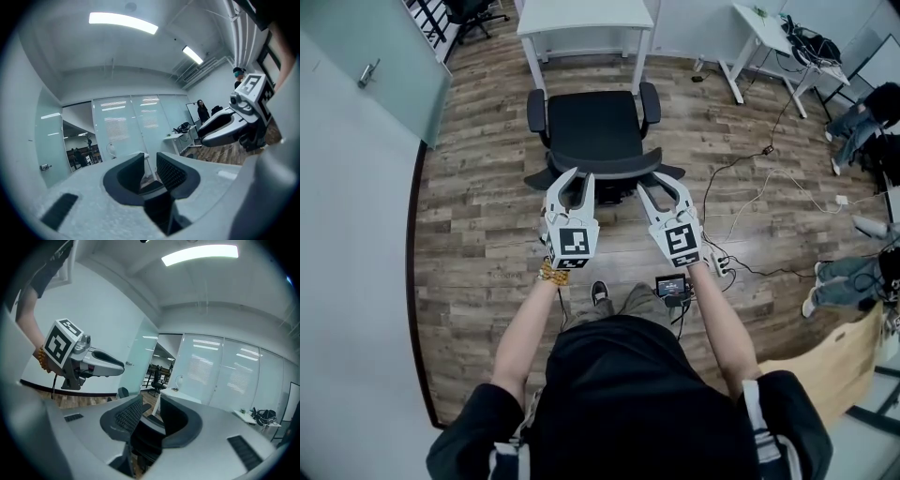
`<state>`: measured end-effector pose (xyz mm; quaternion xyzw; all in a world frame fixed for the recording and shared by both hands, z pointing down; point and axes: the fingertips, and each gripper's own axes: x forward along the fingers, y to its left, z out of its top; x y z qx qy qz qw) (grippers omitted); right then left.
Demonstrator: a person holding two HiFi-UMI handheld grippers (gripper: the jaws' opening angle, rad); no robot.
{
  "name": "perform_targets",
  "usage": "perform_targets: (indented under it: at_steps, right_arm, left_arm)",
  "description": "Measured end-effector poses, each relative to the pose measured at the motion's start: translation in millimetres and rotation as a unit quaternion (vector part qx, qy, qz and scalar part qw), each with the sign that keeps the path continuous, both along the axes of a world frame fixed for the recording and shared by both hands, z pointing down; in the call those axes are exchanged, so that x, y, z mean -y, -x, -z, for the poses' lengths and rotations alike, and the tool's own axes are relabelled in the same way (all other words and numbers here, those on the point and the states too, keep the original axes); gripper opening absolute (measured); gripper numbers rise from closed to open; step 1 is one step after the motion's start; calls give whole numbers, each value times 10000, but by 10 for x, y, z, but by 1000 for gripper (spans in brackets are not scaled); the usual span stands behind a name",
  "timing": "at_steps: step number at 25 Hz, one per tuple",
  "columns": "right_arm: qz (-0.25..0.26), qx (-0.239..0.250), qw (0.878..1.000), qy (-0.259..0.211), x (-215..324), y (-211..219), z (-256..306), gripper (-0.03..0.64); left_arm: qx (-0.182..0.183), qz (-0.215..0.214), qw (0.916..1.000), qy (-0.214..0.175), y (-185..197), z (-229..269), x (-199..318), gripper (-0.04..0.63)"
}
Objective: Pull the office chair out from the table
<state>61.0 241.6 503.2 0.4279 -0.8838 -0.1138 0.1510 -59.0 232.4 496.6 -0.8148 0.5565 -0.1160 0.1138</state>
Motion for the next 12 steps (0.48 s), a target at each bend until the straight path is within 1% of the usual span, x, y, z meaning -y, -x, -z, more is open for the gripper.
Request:
perform_targets:
  at_steps: [4, 12]
  right_arm:
    - [-35, 145, 9998, -108, -62, 68, 87, 106]
    - [-229, 521, 9981, -247, -206, 227, 229, 93]
  left_arm:
    - [-216, 96, 9997, -74, 87, 85, -87, 91]
    - [-481, 191, 9983, -266, 239, 276, -287, 83]
